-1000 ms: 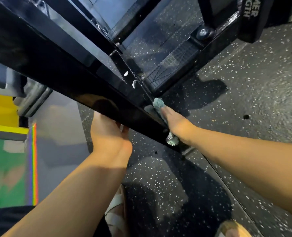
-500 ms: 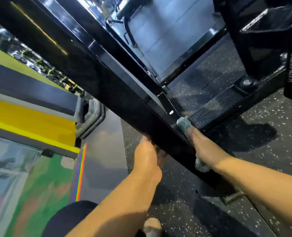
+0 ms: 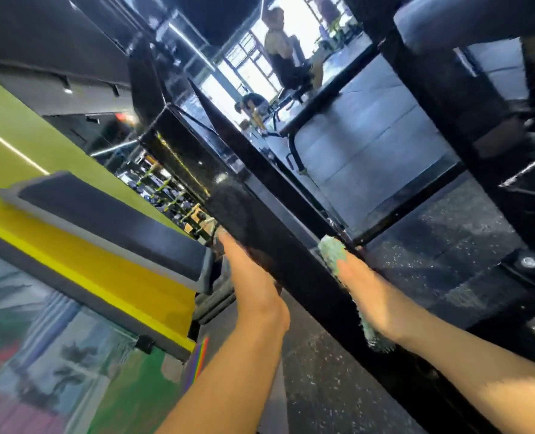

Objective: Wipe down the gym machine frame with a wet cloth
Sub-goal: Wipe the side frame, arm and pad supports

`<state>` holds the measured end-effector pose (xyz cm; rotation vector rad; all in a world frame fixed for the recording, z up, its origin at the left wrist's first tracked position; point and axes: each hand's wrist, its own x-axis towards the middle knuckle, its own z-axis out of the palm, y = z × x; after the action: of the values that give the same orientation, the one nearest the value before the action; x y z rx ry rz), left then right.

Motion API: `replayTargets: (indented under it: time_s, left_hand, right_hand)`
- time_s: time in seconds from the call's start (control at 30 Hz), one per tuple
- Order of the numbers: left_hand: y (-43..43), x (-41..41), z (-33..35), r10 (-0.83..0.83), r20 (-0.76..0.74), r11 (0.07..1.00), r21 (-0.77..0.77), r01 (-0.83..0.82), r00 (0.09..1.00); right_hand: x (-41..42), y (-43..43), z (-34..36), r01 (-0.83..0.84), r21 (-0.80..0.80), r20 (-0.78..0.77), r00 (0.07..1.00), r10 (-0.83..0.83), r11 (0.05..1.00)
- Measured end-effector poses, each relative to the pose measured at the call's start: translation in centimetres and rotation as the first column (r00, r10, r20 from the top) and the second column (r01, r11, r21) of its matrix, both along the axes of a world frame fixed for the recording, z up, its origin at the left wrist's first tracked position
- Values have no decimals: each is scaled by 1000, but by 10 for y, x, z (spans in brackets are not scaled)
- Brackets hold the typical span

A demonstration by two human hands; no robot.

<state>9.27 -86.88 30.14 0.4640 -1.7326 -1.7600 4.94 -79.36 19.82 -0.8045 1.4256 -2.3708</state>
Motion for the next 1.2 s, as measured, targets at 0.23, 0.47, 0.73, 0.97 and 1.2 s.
replayTargets:
  time_s: [0.23, 0.47, 0.73, 0.97, 1.2]
  left_hand:
    - [-1, 1, 29, 6, 108, 999, 47, -11, 994]
    - [-17, -16, 75, -121, 18, 990, 80, 119, 993]
    - [4, -30, 104, -54, -188, 984, 157, 84, 981]
    - [-21, -40, 176, -44, -222, 964, -266, -17, 974]
    - [-27, -38, 177, 60, -99, 879, -466, -99, 993]
  right_hand:
    - [-38, -15, 150, -24, -66, -358, 934, -1, 998]
    - [-18, -6, 111, -135, -115, -294, 951, 96, 984]
    - [-96, -49, 247, -45, -19, -351, 936, 36, 999]
    - [-84, -38, 236, -78, -35, -395, 917, 58, 996]
    - [-145, -72, 342, 98, 87, -439, 897, -50, 991]
